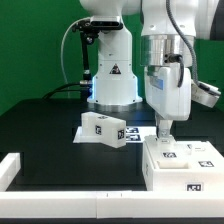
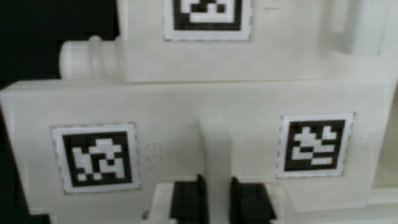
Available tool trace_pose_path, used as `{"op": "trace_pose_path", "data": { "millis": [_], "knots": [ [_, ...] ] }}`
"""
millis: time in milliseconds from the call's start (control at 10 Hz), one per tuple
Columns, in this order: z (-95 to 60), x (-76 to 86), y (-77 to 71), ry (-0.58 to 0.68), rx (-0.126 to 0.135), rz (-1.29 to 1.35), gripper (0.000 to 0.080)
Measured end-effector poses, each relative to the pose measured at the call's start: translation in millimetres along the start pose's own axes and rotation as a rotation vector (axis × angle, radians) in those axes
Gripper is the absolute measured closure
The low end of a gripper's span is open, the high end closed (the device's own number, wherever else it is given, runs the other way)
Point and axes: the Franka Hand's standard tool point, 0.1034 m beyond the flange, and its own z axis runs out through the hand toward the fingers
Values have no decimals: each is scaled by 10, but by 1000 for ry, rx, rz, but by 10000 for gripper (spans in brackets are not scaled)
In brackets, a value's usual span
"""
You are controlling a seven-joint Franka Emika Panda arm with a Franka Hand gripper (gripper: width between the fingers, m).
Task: Assemble cabinet
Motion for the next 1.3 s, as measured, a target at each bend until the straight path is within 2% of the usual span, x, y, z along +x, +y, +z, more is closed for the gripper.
{"op": "trace_pose_path", "data": {
  "millis": [300,600,700,1100,1200,1300],
  "knots": [
    [7,7,-14,2,1,0,744],
    [35,31,-313,23,37,-8,744],
    [46,29,-370,26,41,-9,744],
    [46,-3,-372,27,40,9,744],
    [41,-12,-374,30,25,-1,744],
    [42,-3,-371,29,26,4,745]
  ]
}}
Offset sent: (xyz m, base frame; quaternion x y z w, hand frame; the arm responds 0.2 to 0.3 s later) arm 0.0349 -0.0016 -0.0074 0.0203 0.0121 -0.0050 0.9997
